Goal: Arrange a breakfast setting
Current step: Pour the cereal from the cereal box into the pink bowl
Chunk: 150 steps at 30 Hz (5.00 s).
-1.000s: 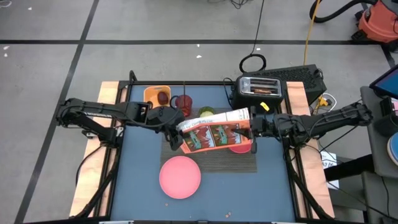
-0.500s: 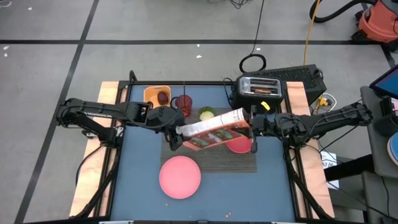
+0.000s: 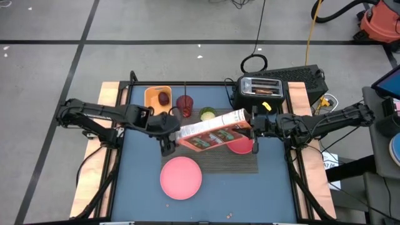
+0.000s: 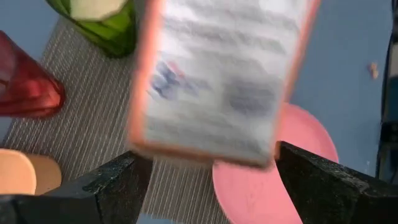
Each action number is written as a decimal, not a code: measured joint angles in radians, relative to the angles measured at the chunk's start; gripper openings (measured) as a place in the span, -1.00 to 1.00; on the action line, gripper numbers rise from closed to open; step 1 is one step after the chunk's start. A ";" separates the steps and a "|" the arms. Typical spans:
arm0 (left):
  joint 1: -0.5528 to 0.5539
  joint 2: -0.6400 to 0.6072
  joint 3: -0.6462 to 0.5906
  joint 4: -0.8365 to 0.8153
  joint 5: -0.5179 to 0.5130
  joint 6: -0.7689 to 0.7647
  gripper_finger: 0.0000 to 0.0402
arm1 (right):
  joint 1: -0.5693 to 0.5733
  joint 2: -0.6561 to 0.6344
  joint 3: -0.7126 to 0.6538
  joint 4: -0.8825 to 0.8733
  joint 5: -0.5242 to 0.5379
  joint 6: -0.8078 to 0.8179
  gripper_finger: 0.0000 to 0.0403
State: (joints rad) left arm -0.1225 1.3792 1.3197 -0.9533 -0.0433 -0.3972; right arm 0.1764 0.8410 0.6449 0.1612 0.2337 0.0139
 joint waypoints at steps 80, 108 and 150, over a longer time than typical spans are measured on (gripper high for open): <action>-0.050 -0.108 -0.863 1.996 -0.299 0.243 0.69 | 0.000 0.092 0.000 0.394 -0.002 -0.037 -1.00; -0.050 -0.108 -0.864 1.936 -0.290 0.261 -0.04 | 0.000 0.087 0.001 0.317 0.000 -0.013 -0.86; -0.028 -0.152 -0.364 0.985 -0.272 0.231 -0.03 | 0.000 -0.358 0.001 -0.750 -0.002 0.211 -0.15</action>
State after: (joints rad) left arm -0.1509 1.2274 0.9561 0.0321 -0.3149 -0.1665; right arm 0.1768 0.4831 0.6456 -0.5884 0.2314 0.2253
